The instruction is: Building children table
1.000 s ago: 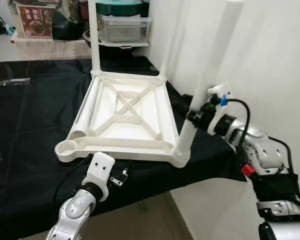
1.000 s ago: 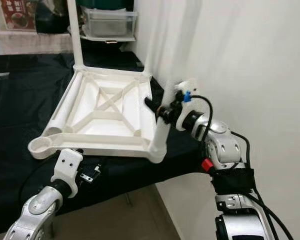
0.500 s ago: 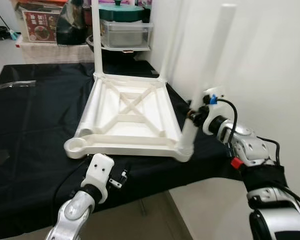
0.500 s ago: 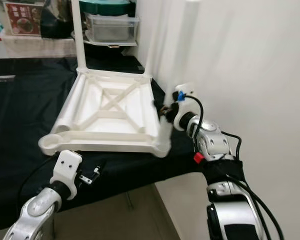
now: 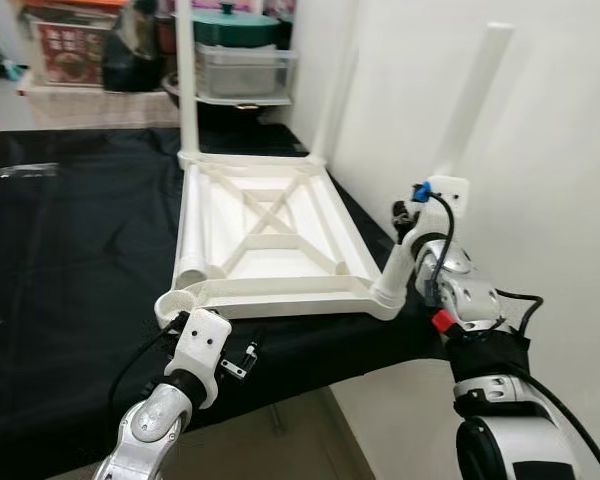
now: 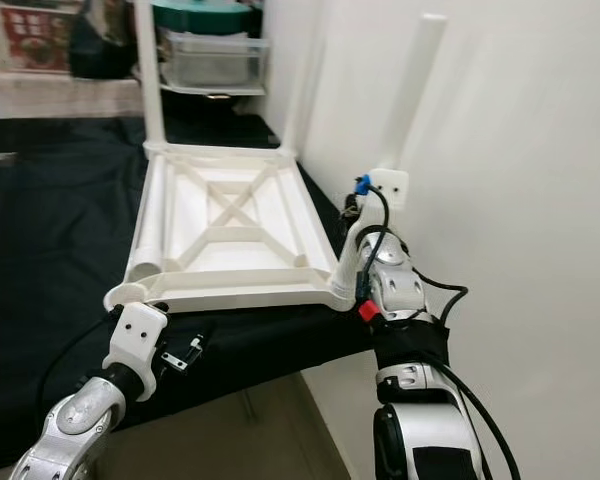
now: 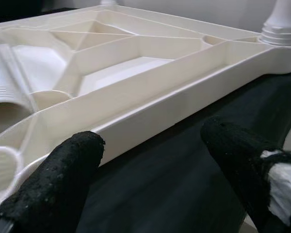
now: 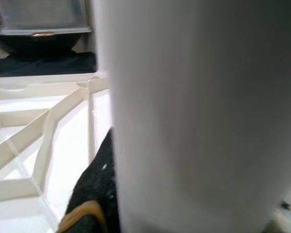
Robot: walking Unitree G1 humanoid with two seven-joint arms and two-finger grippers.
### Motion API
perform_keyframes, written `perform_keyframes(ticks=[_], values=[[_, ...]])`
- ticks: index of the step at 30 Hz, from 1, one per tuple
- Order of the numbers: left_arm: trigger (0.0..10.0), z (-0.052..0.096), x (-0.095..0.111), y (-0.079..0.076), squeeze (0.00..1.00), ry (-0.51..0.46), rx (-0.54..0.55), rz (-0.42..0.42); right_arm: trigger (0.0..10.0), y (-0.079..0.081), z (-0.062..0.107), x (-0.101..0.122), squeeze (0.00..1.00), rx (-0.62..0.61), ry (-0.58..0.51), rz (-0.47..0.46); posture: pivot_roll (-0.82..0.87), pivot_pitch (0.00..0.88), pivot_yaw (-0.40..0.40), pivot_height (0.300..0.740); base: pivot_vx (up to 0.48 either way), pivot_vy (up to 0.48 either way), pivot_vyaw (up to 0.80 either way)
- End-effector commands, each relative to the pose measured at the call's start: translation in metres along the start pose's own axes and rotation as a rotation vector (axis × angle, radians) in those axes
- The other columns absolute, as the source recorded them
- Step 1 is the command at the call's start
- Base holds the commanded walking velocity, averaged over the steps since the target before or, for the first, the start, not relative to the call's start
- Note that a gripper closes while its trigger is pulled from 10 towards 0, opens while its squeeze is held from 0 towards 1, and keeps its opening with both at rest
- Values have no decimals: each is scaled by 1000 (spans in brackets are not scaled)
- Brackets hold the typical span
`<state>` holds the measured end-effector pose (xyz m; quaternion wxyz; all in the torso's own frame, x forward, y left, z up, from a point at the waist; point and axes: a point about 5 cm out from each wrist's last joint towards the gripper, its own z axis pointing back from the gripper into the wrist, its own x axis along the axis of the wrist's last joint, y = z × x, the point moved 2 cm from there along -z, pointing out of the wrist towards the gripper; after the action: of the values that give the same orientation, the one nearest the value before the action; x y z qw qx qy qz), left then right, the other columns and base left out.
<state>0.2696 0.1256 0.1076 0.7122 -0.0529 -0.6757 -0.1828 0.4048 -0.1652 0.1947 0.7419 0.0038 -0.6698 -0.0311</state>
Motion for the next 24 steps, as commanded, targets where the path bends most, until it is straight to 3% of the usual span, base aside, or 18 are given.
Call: perform_keyframes(ticks=[1,3,4,5,6,7,8,9,11,16,17,18,21,22,24], values=[[10000,0,-2,-1,0,9,3,-7,10000,14,0,-15,1000,68,64,-18,33,0,-148,740,0,0,0],[10000,0,-2,-1,0,9,5,-5,10000,15,-1,-7,1000,99,27,-31,31,0,-148,740,0,0,0],[10000,0,-2,-2,0,8,5,-3,10000,20,2,9,0,228,-55,-95,32,0,-150,740,0,0,0],[10000,0,-2,-3,0,7,4,-2,10000,24,6,20,0,322,-118,-133,32,0,-150,740,0,0,0],[10000,0,-2,-4,0,7,3,-1,10000,32,19,35,0,492,-191,-133,29,0,-148,740,0,0,0],[10000,0,-2,-4,0,7,3,-1,10000,32,19,35,0,492,-191,-133,29,0,-148,740,0,0,0],[10000,0,-2,-4,0,7,2,-2,10000,38,30,43,0,605,-229,-122,29,0,-148,740,0,0,0],[10000,0,-2,-4,0,7,2,-2,10000,38,30,43,0,605,-229,-122,29,0,-148,740,0,0,0],[10000,-1,-2,-2,0,8,2,-5,10000,53,55,42,0,845,-219,-25,23,0,-144,740,0,0,0],[10000,-2,-1,-2,0,5,2,-7,10000,59,64,27,0,952,-171,60,31,0,-144,740,0,0,0],[10000,-2,-1,-2,0,5,2,-9,8627,58,60,23,0,944,-158,67,31,0,-144,740,0,0,0],[10000,-2,-1,-2,0,5,2,-10,1804,57,58,19,0,934,-149,69,38,0,-143,740,0,0,0],[10000,-2,-1,-2,0,5,2,-10,1804,57,58,19,0,934,-149,69,38,0,-143,740,0,0,0],[10000,-1,-1,-1,0,7,3,-12,0,54,53,15,0,908,-135,85,41,0,-143,740,0,0,0],[10000,0,-2,-1,0,9,5,-14,0,47,44,6,0,836,-97,123,45,0,-143,740,0,0,0]])
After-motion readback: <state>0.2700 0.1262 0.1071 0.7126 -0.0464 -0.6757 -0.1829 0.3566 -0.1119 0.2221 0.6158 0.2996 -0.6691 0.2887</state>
